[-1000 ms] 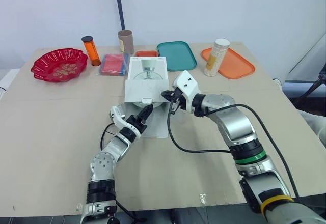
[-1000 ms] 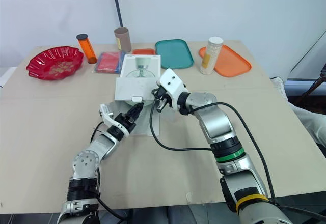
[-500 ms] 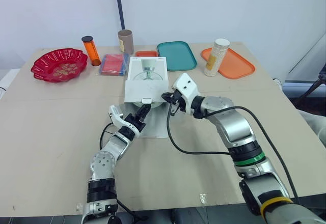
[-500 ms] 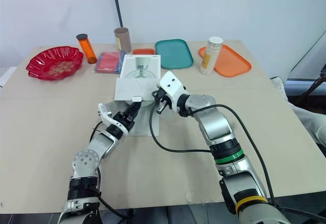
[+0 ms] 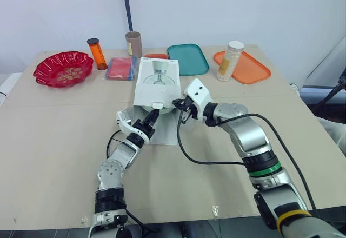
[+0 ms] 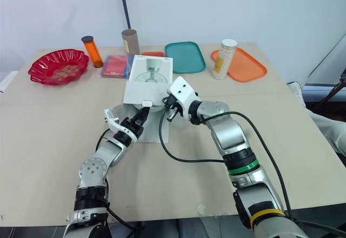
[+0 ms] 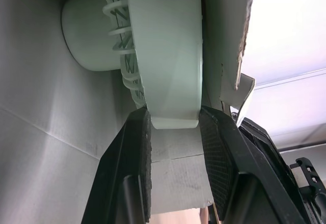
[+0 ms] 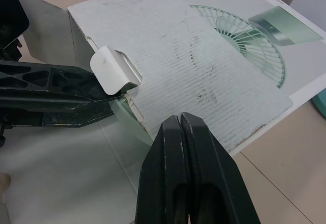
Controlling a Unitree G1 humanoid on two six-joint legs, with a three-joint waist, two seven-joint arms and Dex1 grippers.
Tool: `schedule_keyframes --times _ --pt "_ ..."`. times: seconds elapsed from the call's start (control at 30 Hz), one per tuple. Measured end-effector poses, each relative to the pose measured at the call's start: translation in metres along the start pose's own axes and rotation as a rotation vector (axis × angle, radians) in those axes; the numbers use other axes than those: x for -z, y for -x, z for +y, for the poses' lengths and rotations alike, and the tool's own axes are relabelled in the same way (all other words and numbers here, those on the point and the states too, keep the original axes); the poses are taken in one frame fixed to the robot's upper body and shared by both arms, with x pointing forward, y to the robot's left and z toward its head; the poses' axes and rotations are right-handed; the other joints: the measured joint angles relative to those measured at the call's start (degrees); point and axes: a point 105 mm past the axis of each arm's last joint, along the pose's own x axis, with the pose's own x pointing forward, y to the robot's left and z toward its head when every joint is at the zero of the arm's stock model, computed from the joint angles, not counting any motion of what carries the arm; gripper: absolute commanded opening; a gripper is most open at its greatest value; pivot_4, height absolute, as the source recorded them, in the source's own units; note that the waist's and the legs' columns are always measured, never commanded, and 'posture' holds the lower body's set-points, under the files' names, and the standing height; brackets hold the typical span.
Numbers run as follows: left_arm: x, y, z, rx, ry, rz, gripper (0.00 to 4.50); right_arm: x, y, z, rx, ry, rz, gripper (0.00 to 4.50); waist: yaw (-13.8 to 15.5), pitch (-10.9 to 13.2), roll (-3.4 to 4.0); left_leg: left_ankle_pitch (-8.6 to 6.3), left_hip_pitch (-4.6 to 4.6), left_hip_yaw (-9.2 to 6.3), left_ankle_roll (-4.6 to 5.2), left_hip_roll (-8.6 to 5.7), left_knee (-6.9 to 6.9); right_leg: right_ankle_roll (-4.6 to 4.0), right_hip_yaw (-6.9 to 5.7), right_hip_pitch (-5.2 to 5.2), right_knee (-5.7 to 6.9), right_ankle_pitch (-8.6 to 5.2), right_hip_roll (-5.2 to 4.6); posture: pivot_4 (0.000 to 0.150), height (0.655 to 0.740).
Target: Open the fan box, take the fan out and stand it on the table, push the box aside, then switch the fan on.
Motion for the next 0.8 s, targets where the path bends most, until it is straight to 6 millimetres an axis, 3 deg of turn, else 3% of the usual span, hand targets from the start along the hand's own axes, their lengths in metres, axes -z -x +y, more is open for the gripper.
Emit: schedule_keyframes --times 0.27,0.8 --pt "-0.002 0.010 0.001 -0.007 -0.002 0.028 0.98 0.000 0.000 0.000 0.000 0.001 -0.002 0.00 -0.1 0.0 0.00 0.00 0.01 -0.01 0.00 0.02 -0.06 0.01 0.00 -0.02 -0.03 -0.01 0.01 0.150 0.7400" --pt "-0.004 0.060 0.001 -0.039 0.030 0.104 0.98 -0.002 -0.002 0.004 -0.015 -0.002 -0.009 0.00 -0.2 0.0 0.00 0.00 0.06 0.00 0.00 0.03 -0.09 0.00 0.02 -0.01 -0.02 -0.01 0.01 0.150 0.7400"
